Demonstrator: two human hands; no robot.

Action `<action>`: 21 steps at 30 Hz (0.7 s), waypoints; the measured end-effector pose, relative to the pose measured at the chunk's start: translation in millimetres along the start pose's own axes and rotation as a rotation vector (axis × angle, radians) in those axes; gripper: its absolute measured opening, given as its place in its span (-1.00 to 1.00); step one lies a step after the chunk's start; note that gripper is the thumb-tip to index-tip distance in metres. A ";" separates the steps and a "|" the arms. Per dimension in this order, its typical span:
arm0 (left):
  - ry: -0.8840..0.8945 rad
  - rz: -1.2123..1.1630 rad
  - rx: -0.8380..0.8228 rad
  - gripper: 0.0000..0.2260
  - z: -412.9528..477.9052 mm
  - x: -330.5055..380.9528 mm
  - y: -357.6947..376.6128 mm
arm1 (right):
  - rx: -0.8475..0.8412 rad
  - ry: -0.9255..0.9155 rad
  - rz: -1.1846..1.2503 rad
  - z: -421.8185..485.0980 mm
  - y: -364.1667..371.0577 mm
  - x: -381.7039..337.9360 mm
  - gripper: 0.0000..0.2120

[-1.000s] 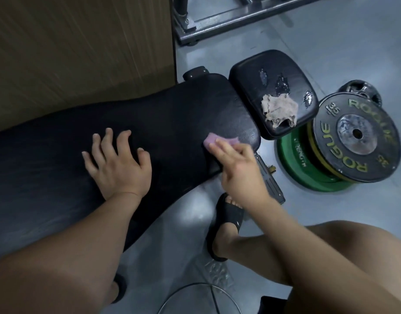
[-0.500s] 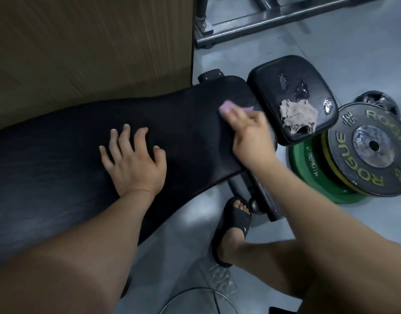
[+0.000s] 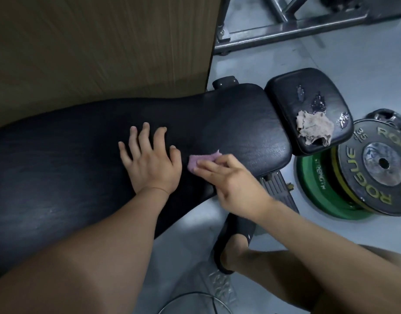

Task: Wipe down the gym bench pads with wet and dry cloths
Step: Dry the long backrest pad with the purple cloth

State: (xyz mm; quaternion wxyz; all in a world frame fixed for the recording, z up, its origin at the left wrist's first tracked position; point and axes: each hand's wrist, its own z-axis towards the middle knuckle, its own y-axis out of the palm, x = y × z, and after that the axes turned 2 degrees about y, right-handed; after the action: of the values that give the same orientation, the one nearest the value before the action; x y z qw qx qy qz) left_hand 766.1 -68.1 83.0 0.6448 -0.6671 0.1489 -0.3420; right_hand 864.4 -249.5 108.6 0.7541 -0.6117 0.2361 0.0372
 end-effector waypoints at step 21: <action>0.067 -0.263 -0.322 -0.48 -16.7 -79.9 -83.5 | -0.066 -0.042 -0.046 7.5 5.7 -43.5 -0.37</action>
State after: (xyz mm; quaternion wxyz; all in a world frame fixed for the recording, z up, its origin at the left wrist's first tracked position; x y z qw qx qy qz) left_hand 677.4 -19.2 141.1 0.4745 -0.7634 0.1349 -0.4170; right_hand 826.2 -230.9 122.0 0.7391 -0.6405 0.2049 0.0403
